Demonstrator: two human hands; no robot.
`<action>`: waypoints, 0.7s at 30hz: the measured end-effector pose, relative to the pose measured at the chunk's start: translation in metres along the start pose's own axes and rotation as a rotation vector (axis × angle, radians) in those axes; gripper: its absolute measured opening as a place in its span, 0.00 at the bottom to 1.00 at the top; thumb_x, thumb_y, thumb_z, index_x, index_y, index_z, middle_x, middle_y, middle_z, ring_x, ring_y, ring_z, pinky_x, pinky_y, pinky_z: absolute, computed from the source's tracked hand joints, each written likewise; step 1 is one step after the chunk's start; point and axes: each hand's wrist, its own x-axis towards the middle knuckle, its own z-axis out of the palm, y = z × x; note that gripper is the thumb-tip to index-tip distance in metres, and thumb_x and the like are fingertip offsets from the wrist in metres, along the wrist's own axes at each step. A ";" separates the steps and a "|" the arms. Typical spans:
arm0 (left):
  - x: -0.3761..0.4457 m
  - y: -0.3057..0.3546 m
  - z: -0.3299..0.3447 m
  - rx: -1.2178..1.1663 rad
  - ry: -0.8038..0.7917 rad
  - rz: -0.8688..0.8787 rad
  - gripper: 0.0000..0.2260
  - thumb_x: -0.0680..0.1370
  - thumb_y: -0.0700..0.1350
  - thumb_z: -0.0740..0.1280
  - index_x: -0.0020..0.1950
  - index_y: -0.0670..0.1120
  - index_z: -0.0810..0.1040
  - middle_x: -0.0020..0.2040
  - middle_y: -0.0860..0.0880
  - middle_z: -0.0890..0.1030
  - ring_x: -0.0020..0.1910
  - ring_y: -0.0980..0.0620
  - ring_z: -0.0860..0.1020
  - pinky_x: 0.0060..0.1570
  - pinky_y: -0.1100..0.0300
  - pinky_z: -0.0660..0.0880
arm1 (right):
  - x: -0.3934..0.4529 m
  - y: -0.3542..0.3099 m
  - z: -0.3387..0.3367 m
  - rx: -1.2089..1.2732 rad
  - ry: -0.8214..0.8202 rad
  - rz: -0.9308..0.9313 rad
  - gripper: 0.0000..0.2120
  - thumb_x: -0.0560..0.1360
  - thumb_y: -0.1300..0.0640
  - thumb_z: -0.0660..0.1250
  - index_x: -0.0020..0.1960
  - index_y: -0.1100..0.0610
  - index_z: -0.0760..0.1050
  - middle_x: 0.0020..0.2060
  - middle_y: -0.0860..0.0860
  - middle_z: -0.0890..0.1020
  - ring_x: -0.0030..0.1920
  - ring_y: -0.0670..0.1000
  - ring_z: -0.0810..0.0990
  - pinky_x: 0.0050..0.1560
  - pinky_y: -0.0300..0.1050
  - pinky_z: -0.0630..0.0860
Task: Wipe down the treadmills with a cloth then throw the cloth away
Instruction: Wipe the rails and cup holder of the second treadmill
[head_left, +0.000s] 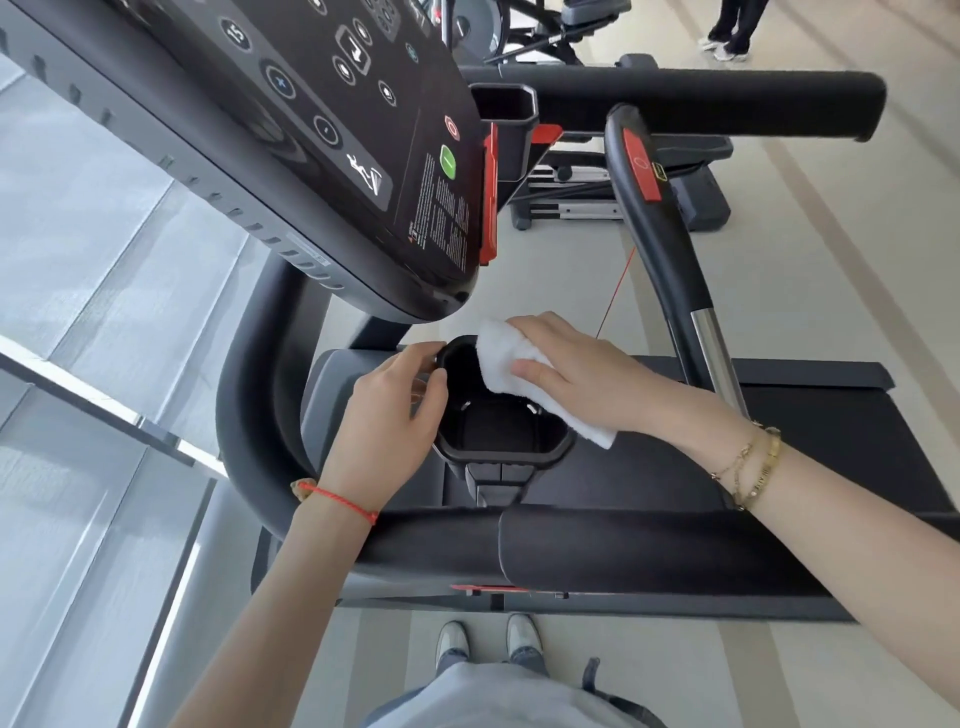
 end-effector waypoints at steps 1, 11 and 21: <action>0.000 0.000 0.000 -0.002 0.000 0.001 0.13 0.80 0.42 0.63 0.64 0.48 0.77 0.49 0.57 0.79 0.45 0.69 0.77 0.45 0.80 0.69 | 0.008 -0.006 -0.002 -0.043 -0.015 -0.010 0.20 0.82 0.43 0.51 0.71 0.48 0.60 0.63 0.47 0.69 0.51 0.56 0.75 0.49 0.50 0.68; -0.001 0.000 0.001 0.000 -0.014 -0.019 0.14 0.81 0.44 0.63 0.65 0.49 0.77 0.53 0.54 0.82 0.46 0.64 0.79 0.46 0.80 0.67 | 0.004 -0.002 -0.002 -0.089 -0.002 0.024 0.17 0.82 0.43 0.51 0.64 0.52 0.63 0.51 0.46 0.73 0.43 0.54 0.75 0.40 0.49 0.68; -0.001 -0.001 0.001 0.012 -0.004 0.000 0.14 0.81 0.43 0.63 0.65 0.48 0.77 0.52 0.54 0.81 0.45 0.69 0.78 0.45 0.81 0.66 | 0.030 -0.020 -0.002 -0.069 0.019 -0.038 0.14 0.82 0.44 0.55 0.52 0.55 0.68 0.40 0.43 0.70 0.44 0.53 0.73 0.42 0.48 0.62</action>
